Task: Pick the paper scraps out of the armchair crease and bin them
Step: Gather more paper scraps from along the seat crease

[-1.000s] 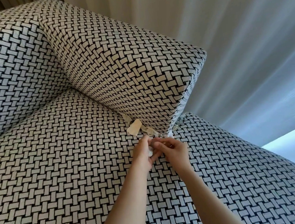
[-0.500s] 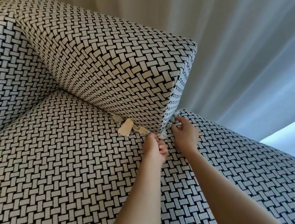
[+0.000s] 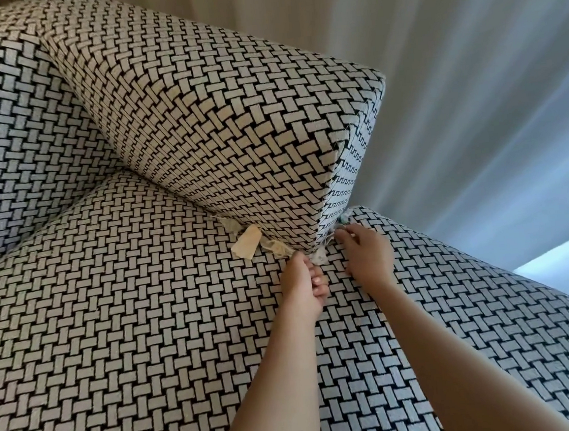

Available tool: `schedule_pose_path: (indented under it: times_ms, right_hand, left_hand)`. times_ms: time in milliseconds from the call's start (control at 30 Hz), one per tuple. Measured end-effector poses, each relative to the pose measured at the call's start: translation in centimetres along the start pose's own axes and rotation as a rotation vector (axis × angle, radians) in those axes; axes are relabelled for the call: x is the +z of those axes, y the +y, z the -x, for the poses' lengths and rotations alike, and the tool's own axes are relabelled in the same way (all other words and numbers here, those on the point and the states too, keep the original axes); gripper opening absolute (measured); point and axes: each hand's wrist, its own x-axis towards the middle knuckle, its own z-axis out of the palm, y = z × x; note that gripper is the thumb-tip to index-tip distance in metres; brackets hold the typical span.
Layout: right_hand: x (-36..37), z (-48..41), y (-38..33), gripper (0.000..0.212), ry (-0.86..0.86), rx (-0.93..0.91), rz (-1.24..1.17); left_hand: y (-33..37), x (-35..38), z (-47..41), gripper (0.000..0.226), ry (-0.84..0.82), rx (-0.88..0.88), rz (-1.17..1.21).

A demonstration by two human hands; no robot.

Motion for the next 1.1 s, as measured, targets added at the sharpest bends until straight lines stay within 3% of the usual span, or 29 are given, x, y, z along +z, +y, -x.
schedule_pose_path:
  times_ms: [300, 567, 733, 833, 933, 1000, 1100]
  right_hand:
    - [-0.7, 0.4, 0.0, 0.020, -0.135, -0.003, -0.010]
    - [-1.0, 4.6, -0.6, 0.021, -0.250, -0.008, -0.484]
    - [-1.7, 5.6, -2.1, 0.018, -0.291, 0.157, -0.853]
    - [-1.8, 6.7, -3.1, 0.018, -0.302, 0.119, -0.802]
    - [-0.9, 8.2, -5.4, 0.016, -0.390, -0.103, -0.547]
    - [0.1, 9.4, -7.5, 0.024, -0.418, -0.279, -0.384]
    - [0.6, 10.2, -10.2, 0.027, -0.346, -0.318, -0.375]
  left_hand:
    - [-0.2, 0.4, 0.3, 0.034, 0.033, 0.037, -0.029]
    - [-1.0, 0.3, 0.7, 0.032, 0.041, 0.152, -0.030]
    - [-0.7, -0.2, 2.0, 0.030, -0.037, 0.103, 0.150]
    - [0.1, -1.5, 2.9, 0.032, -0.070, 0.041, 0.215]
    - [1.3, -3.5, 4.0, 0.035, -0.120, 0.018, 0.250]
    - [2.6, -5.0, 5.0, 0.041, -0.178, 0.047, 0.328]
    - [4.6, -7.0, 6.7, 0.039, -0.170, 0.114, 0.377]
